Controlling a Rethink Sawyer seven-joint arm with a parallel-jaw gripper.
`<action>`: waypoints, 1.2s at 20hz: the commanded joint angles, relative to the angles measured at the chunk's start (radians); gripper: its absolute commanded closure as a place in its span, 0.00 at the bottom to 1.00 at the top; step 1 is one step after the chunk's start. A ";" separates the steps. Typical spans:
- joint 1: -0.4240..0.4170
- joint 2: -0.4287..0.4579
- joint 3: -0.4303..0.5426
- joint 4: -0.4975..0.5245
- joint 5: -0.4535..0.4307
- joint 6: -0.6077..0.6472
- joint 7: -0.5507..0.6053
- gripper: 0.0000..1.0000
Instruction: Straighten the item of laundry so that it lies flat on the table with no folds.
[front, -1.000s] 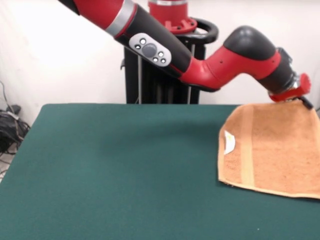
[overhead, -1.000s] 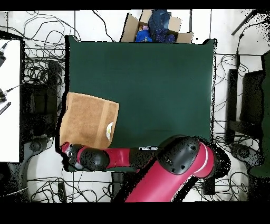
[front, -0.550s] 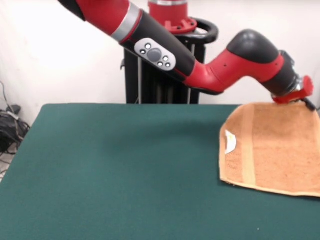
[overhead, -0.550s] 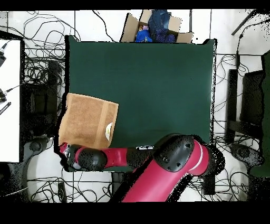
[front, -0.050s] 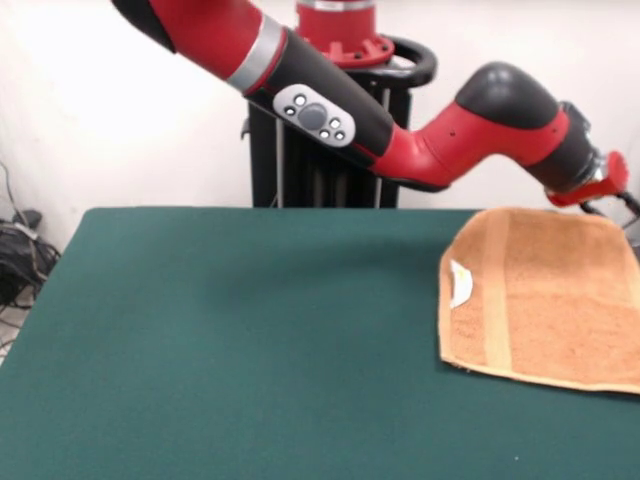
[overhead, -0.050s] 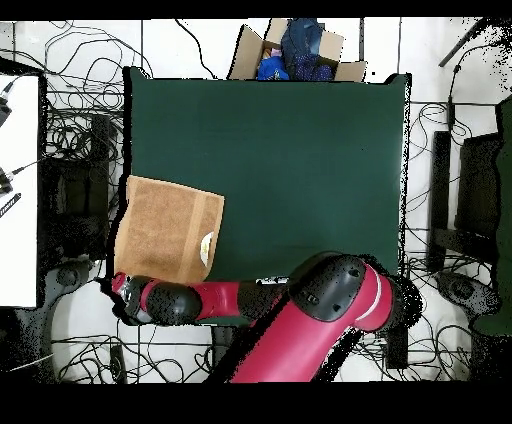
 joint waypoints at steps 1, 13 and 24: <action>0.008 0.041 -0.037 -0.152 0.000 0.099 0.050 0.00; 0.035 -0.455 -0.038 0.195 0.337 0.526 0.244 0.00; 0.035 -0.541 -0.202 0.209 0.176 0.348 0.121 0.00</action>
